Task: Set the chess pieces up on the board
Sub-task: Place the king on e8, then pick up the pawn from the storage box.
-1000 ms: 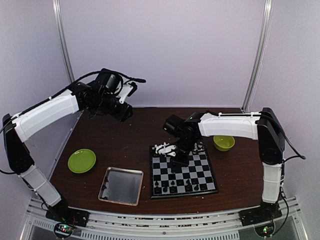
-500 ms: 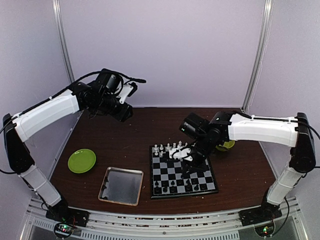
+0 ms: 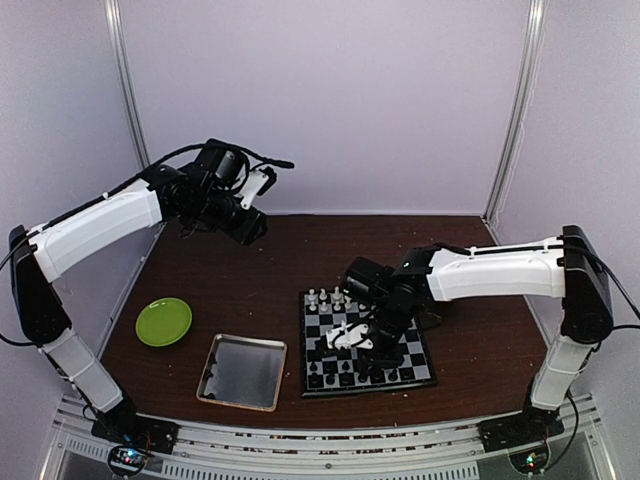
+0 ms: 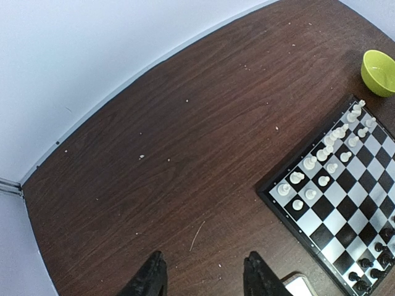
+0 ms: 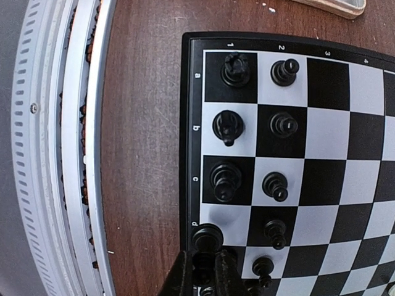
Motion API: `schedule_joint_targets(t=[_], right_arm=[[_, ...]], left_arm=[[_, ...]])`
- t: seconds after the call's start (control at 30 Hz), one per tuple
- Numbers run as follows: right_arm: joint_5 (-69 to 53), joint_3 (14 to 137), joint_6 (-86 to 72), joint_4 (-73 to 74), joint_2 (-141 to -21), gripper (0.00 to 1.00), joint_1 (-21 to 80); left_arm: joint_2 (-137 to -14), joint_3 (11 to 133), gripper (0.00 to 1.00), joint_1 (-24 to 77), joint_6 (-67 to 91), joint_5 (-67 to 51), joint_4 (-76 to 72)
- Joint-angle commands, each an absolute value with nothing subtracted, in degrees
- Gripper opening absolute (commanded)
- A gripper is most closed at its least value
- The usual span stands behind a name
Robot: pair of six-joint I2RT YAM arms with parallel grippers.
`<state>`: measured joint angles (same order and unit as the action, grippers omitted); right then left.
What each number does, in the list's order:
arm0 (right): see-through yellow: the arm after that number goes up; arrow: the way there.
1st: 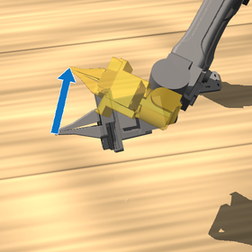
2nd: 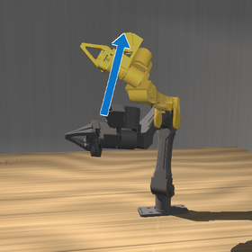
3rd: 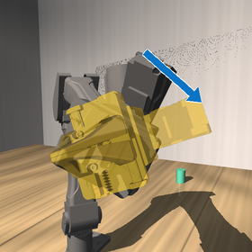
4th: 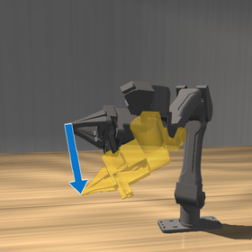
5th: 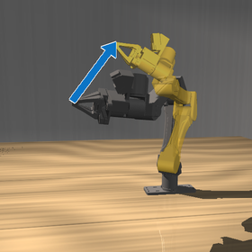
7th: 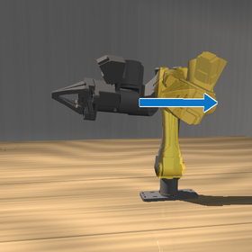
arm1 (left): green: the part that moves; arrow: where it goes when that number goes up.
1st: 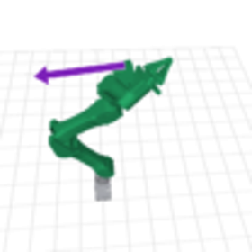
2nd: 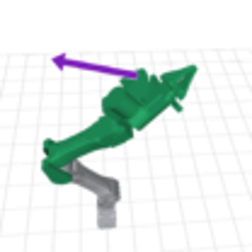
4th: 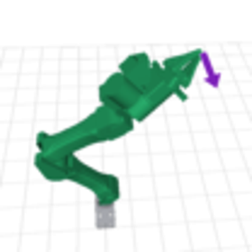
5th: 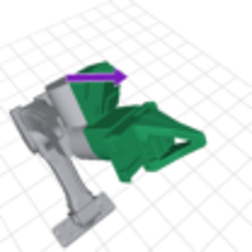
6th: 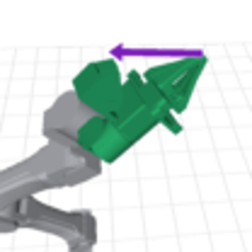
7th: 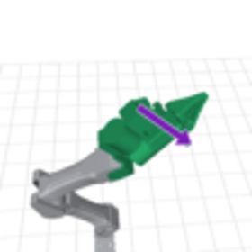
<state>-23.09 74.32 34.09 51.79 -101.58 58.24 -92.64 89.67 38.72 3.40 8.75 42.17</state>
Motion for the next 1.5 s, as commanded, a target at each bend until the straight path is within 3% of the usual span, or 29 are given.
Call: schedule_joint_targets(t=[0.0,0.4,0.6,0.9,0.97,1.13,1.47], right_arm=[[-20.9,75.7,32.9,50.4,-103.3,0.10,58.6],[-20.1,75.7,32.3,49.5,-105.7,0.12,58.6],[-19.5,75.6,32.1,49.9,-104.9,0.22,58.7],[-24.0,77.6,32.1,54.4,-93.9,0.29,54.6],[-25.2,75.9,32.0,53.6,-90.8,0.30,52.0],[-30.2,67.1,30.8,45.9,-83.1,0.31,44.0],[-31.6,63.8,32.5,43.2,-80.1,0.32,40.9]], left_arm=[[-93.1,91.7,0.44,38.8,2.5,8.3,42.3],[-94.1,92.1,0.44,39.3,2.1,8.4,43.0],[-94.4,92.2,0.44,39.5,1.9,8.8,43.2],[-94.9,91.5,0.43,39.6,4.7,13.4,44.3],[-95.0,91.0,0.39,39.6,7.9,13.4,46.9],[-90.9,78.8,0.33,39.9,14.7,7.5,50.4],[-81.2,57.9,0.34,46.9,29.6,5.4,55.1]])
